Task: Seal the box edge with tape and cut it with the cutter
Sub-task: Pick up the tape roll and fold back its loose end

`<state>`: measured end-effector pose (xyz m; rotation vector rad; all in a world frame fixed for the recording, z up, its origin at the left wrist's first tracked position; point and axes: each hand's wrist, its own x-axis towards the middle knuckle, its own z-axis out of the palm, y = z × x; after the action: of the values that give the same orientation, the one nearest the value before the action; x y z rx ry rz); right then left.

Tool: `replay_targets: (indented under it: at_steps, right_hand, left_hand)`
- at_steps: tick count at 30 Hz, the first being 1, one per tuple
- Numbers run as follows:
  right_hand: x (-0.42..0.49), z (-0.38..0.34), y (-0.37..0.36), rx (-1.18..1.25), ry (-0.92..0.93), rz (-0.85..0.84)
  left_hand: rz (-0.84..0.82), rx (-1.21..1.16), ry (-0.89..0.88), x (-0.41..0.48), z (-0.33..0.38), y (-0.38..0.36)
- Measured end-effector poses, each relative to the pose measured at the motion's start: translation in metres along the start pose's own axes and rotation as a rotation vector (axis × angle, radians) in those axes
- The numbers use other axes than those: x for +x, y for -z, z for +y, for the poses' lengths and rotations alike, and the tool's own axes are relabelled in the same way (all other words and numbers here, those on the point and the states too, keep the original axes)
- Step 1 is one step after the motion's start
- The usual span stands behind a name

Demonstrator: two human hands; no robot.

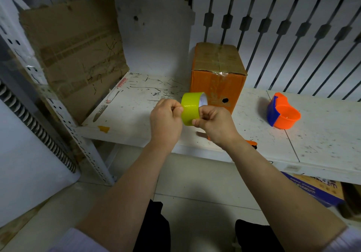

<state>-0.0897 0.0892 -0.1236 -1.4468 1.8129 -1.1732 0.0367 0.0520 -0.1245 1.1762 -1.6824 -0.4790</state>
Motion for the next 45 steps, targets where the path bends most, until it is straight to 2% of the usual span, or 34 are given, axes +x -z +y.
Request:
replay_targets:
  at_steps: [4,9,13,27,33,38,45]
  right_hand:
    - [-0.001,-0.002,-0.004,0.030,-0.012,0.005]
    - [-0.003,-0.007,-0.001,0.152,-0.080,-0.001]
    - [-0.005,-0.006,0.003,0.217,-0.114,-0.024]
    - [-0.008,-0.008,0.005,0.192,-0.103,-0.036]
    - [-0.010,-0.004,0.005,0.174,-0.079,-0.008]
    - [-0.007,-0.005,0.007,0.239,-0.092,-0.028]
    - [-0.006,-0.001,0.003,0.265,-0.124,-0.046]
  left_hand:
    - [-0.018,0.095,-0.061,-0.003,0.005,0.000]
    - [0.035,0.035,-0.124,-0.016,0.004,-0.001]
    - [0.025,0.112,-0.240,-0.013,-0.002,-0.003]
    - [-0.038,0.181,-0.508,-0.014,-0.002,-0.007]
    - [0.016,0.124,-0.482,-0.019,-0.003,-0.006]
    - [0.000,0.087,-0.259,-0.015,-0.001,-0.002]
    - [0.055,-0.017,-0.208,-0.012,-0.001,0.003]
